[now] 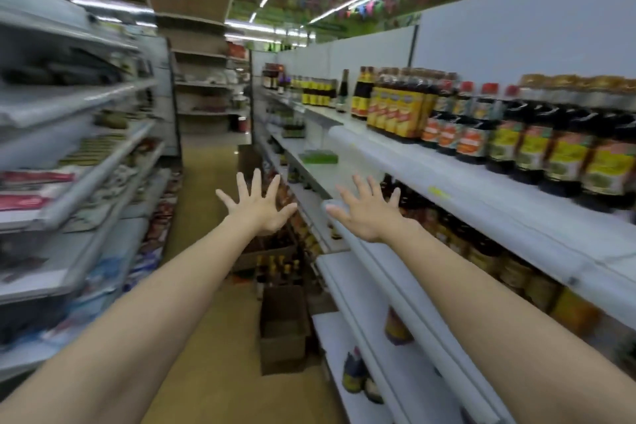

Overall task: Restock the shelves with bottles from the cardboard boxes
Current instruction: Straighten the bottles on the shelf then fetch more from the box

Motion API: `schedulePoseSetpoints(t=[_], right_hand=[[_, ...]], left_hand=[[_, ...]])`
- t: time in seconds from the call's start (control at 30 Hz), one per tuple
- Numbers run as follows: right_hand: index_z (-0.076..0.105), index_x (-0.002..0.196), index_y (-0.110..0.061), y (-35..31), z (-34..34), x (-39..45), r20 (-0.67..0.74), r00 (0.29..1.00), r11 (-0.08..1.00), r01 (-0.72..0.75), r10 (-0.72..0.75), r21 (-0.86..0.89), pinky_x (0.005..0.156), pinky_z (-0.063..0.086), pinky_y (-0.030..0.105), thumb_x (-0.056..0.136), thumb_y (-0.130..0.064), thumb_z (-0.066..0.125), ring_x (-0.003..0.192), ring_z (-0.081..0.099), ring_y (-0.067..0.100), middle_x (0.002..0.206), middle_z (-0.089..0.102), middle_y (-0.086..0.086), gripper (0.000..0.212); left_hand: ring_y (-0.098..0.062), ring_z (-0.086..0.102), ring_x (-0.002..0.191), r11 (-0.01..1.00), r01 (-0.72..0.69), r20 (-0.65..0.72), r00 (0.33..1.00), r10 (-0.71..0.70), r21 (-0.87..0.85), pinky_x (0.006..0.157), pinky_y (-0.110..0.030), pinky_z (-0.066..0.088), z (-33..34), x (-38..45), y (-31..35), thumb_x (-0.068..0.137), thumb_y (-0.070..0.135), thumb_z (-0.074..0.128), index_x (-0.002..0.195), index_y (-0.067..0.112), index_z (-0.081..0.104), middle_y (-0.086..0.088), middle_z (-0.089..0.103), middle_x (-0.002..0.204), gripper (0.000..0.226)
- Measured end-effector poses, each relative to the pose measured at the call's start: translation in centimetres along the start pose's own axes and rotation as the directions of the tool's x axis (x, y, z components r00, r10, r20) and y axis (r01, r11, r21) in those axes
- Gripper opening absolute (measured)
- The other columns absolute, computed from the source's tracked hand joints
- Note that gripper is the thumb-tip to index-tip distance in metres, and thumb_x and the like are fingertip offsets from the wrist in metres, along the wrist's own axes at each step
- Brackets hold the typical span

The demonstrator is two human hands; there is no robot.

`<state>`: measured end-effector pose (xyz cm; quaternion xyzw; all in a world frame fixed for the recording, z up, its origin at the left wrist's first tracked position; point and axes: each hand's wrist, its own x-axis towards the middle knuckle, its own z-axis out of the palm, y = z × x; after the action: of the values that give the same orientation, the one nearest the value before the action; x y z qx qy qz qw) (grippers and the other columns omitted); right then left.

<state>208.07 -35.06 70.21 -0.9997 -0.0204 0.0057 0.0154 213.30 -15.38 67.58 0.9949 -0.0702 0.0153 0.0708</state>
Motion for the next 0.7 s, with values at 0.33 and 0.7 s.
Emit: schedulePoseSetpoints(t=[0.33, 0.7], right_hand=[[0.01, 0.154, -0.029, -9.5, 9.1, 16.9, 0.017, 0.97, 0.97, 0.239, -0.241, 0.052, 0.113, 0.005, 0.061, 0.096, -0.064, 0.023, 0.147, -0.01, 0.026, 0.16, -0.013, -0.001, 0.069], [0.013, 0.153, -0.03, -12.9, 16.7, 37.2, 0.101, 0.934, 0.925, 0.317, -0.343, 0.209, 0.113, 0.015, 0.058, 0.098, -0.056, 0.031, 0.144, 0.007, 0.031, 0.158, -0.001, 0.003, 0.063]], left_hand=[[-0.035, -0.021, 0.143, 0.963, 0.269, 0.09, 0.959, -0.27, 0.02, 0.107, -0.069, -0.006, 7.1, 9.1, -12.0, 0.089, 0.072, 0.018, 0.151, 0.033, -0.004, -0.007, -0.02, 0.158, 0.077], [-0.032, -0.01, 0.145, 0.921, 0.389, 0.16, 0.907, -0.389, 0.032, 0.111, -0.066, 0.0, 11.6, 24.3, -18.6, 0.089, 0.067, 0.04, 0.153, 0.029, -0.001, -0.004, -0.01, 0.159, 0.085]])
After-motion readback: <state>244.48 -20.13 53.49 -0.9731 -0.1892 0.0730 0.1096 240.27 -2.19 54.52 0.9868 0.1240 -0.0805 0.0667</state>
